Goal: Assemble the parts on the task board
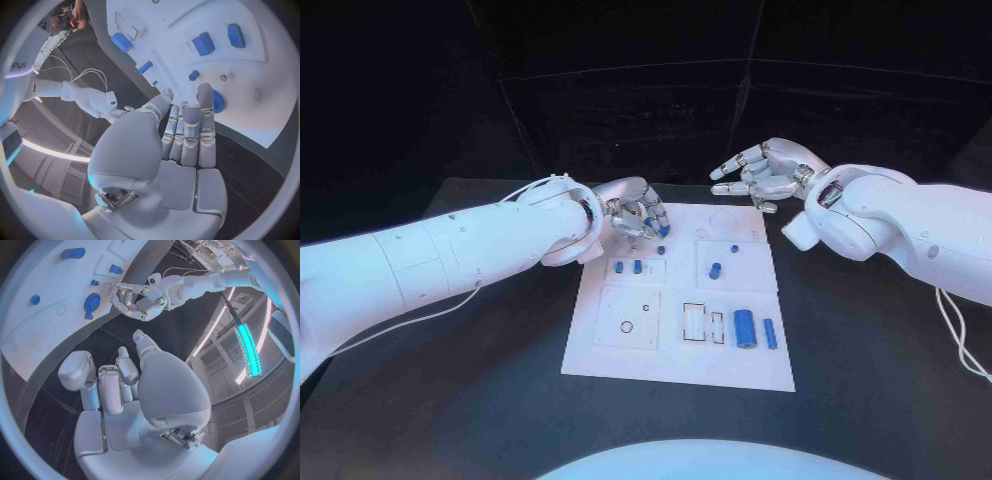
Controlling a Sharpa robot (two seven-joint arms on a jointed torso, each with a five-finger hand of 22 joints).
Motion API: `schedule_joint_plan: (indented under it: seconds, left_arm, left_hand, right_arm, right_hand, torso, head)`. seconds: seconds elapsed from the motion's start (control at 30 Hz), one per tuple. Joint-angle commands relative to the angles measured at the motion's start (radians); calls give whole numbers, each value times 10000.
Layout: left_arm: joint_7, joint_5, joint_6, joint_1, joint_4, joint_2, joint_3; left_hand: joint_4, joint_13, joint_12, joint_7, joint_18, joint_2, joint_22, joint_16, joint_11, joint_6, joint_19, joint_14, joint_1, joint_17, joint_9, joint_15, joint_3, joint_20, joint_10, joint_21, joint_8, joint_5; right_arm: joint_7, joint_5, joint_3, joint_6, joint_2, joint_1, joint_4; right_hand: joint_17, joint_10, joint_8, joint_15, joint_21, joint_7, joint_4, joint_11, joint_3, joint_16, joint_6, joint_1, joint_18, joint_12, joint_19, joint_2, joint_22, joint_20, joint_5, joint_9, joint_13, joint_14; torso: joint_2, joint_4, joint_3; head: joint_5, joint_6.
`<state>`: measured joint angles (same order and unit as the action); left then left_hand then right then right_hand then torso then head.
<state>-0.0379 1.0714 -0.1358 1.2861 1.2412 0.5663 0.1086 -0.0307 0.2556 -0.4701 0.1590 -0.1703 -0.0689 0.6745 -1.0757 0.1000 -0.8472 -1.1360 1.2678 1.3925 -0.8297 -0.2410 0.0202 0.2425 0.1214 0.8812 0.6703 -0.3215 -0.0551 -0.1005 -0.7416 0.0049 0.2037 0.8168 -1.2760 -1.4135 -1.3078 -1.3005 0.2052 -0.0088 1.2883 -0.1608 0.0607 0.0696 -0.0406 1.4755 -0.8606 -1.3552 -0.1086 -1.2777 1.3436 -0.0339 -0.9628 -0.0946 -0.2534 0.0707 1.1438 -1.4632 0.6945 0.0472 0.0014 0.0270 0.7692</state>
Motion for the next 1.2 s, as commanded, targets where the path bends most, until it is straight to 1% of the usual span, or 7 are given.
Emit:
schedule_joint_plan:
  seconds: [0.03, 0.1, 0.2, 0.27, 0.33, 0.63, 1.2]
  left_arm:
    - [-549, 1759, -161, 0, -149, -158, 60]
    - [-365, 2178, -74, -5, -256, -276, 121]
    - [-92, 2663, 71, -14, -391, -420, 171]
    - [84, 2925, 193, -23, -446, -491, 191]
    - [194, 3087, 278, -31, -465, -536, 202]
    - [665, 3438, 415, -45, -512, -711, 217]
    - [903, 3556, 932, -124, -931, -1129, 216]
  left_hand:
    - [-19, -295, 243, 8, -135, -84, -7, -411, 39, -126, -227, 352, -14, -389, 209, 2, 123, -8, -32, 97, 185, 25]
    - [-71, -567, 403, -16, -146, -108, 76, -1264, 11, -302, -609, 995, -37, -1350, 400, -25, 237, -42, 92, 295, 342, 25]
    - [-89, -821, 550, -42, -110, -204, 297, -2012, -7, -407, -995, 1500, -146, -2258, 591, -57, 261, -68, 193, 614, 526, 42]
    - [-78, -971, 634, -37, 37, -268, 1070, -2428, -16, -486, -1495, 1794, -243, -2778, 701, -76, 228, -94, 260, 1436, 632, 45]
    - [-56, -1088, 691, -39, 116, -316, 1495, -2612, -28, -600, -1819, 1963, -331, -2971, 779, -102, 173, -116, 368, 1902, 694, 44]
    - [-26, -1434, 896, -98, 236, -325, 2138, -2545, -102, -919, -2302, 2094, -436, -2655, 1012, -189, 102, -210, 772, 2567, 919, 40]
    - [-133, -1765, 1189, -156, 319, -145, 2542, -2508, -153, -1239, -2533, 2144, -259, -2424, 1198, -246, 469, -270, 1172, 2939, 1104, 37]
  right_arm:
    - [-63, 0, 7, -39, -13, -21, -6]
    - [-62, 0, 7, -43, -20, -21, -3]
    - [-65, 0, 7, -46, -29, -21, -4]
    - [-67, 0, 7, -48, -39, -21, -1]
    - [-69, 0, 7, -50, -47, -21, 1]
    - [-69, 0, 7, -52, -70, -21, 2]
    - [-75, 0, 7, -63, -106, -21, -7]
  right_hand:
    - [-401, 71, 33, -19, -45, 18, -6, -4, 35, -48, 70, -10, -21, 62, -65, 74, 9, 25, -46, -11, -9, -609]
    - [-401, 71, 33, -19, -45, 18, -6, -4, 35, -48, 70, -10, -21, 62, -65, 74, 9, 25, -46, -11, -9, -609]
    - [-401, 71, 33, -19, -45, 18, -6, -4, 35, -48, 70, -10, -21, 62, -65, 74, 9, 25, -46, -11, -9, -609]
    - [-401, 71, 33, -19, -45, 18, -6, -4, 35, -48, 70, -10, -21, 62, -65, 74, 9, 25, -46, -11, -9, -609]
    - [-401, 71, 33, -19, -45, 18, -6, -4, 35, -48, 70, -10, -21, 62, -65, 74, 9, 25, -46, -11, -9, -609]
    - [-401, 71, 33, -19, -45, 18, -6, -4, 35, -48, 70, -10, -21, 62, -65, 74, 9, 25, -46, -11, -9, -609]
    - [-408, 67, 43, -20, -43, 19, -13, -5, 34, -47, 72, -20, -20, 58, -62, 87, 2, 26, -55, -11, -6, -611]
  torso:
    - [-2, 1, -7]
    - [-3, 3, -10]
    - [6, -3, -8]
    - [5, -7, -4]
    - [1, -12, -1]
    - [-5, 8, 3]
    - [-7, -4, 4]
  head:
    - [-37, -7]
    - [-50, -4]
    - [-65, -8]
    - [-72, -7]
    - [-75, 1]
    - [-123, 6]
    - [-173, 32]
